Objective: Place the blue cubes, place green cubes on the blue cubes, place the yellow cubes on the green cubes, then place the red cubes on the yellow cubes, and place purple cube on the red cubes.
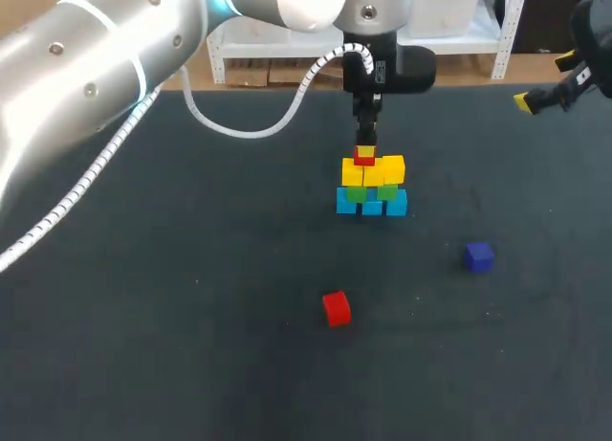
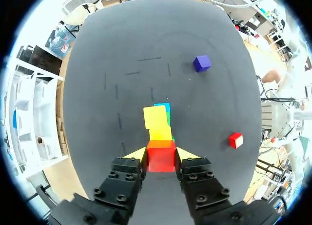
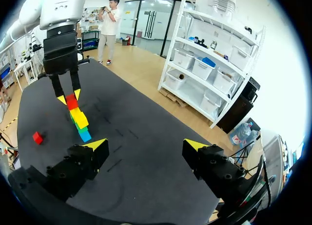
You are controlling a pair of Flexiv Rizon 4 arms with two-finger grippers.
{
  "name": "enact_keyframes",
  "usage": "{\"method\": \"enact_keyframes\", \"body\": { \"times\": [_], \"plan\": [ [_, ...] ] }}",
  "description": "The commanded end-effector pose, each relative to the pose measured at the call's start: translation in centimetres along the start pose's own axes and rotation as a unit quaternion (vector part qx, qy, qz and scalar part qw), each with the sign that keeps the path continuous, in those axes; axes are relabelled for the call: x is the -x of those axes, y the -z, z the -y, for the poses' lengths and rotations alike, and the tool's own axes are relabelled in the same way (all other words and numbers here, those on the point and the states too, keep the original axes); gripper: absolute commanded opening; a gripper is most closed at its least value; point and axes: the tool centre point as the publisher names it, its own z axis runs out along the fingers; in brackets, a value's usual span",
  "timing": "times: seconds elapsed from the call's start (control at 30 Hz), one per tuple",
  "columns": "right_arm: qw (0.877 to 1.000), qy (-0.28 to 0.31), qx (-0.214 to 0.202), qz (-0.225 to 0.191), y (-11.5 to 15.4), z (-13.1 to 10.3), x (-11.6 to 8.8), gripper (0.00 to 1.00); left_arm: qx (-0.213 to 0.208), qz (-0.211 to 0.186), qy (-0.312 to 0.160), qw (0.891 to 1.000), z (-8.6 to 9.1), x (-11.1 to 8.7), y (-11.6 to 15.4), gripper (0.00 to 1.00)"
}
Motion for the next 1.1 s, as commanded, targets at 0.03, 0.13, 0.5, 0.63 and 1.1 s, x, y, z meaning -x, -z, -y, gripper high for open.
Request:
{"method": "enact_keyframes", "body": {
  "times": [0.03,0.13,0.5,0.63,1.1],
  "plan": [
    [1.0,-0.001,-0.027,-0.002,0.2,-0.4,0.0,1.0,-0.015,-0.005,0.002,1.0,-0.6,0.3,0.1,0.0],
    [1.0,-0.001,-0.027,-0.002,0.2,-0.4,0.0,1.0,-0.015,-0.005,0.004,1.0,-0.3,0.2,0.1,0.0],
    [1.0,-0.001,-0.027,-0.002,0.2,-0.4,0.0,1.0,-0.019,0.001,0.009,1.0,0.5,0.1,-0.1,0.0],
    [1.0,-0.001,-0.027,-0.002,0.2,-0.4,0.0,1.0,-0.023,0.003,0.009,1.0,0.7,0.1,-0.4,0.0],
    [1.0,-0.001,-0.027,-0.002,0.2,-0.4,0.0,1.0,-0.02,0.005,0.012,1.0,0.9,0.0,-0.6,0.0]
  ]
}}
